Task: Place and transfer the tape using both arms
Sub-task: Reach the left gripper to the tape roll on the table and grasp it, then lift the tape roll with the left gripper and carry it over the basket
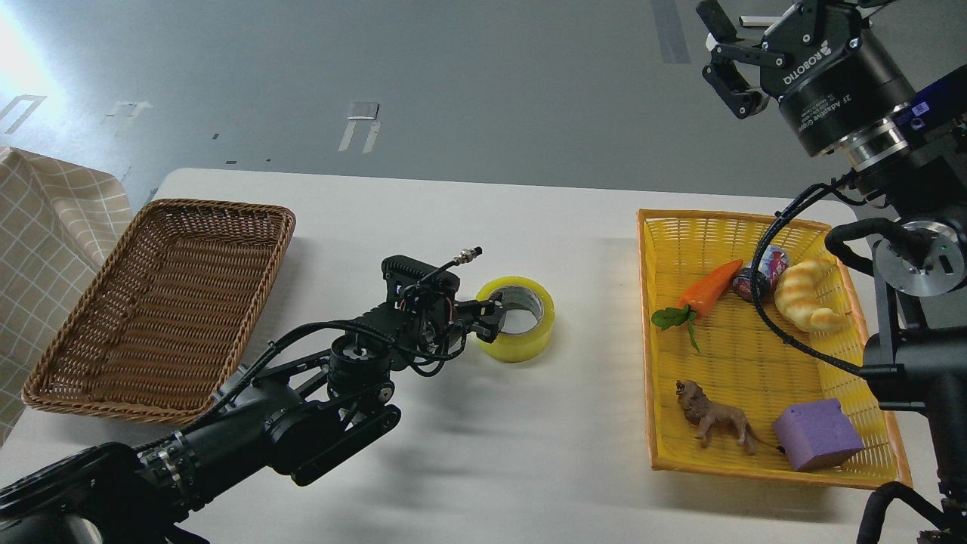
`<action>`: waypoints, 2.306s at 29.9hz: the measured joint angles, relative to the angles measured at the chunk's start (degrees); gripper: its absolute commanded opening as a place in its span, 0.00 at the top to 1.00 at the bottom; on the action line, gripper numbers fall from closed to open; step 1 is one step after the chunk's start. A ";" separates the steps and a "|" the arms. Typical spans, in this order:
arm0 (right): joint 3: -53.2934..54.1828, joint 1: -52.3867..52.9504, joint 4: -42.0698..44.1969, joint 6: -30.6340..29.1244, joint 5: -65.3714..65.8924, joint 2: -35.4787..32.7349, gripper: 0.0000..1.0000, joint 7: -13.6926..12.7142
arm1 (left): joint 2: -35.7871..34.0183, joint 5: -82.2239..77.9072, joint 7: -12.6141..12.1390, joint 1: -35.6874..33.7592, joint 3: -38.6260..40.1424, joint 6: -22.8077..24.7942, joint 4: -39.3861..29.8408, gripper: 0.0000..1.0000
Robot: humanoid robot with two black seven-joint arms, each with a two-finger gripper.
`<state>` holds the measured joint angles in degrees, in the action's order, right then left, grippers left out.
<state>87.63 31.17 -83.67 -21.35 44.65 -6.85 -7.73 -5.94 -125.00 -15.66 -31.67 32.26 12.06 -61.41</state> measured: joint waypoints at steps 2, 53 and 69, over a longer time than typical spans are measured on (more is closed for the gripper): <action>0.00 -0.32 0.07 0.00 0.04 -0.05 0.00 0.00 | -0.16 0.00 0.01 -0.31 0.00 0.18 0.11 0.83; -0.42 -4.60 0.38 1.34 0.09 -1.14 0.00 -0.09 | -40.71 13.76 7.34 -14.24 1.00 1.62 -14.65 1.00; -0.92 -6.01 0.31 1.31 0.09 -1.04 0.00 -0.35 | -58.57 20.51 17.87 4.65 0.20 -12.37 -9.88 1.00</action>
<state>86.71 25.15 -83.36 -20.04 44.74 -7.89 -8.09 -64.51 -104.49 2.21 -27.02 32.46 -0.30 -71.30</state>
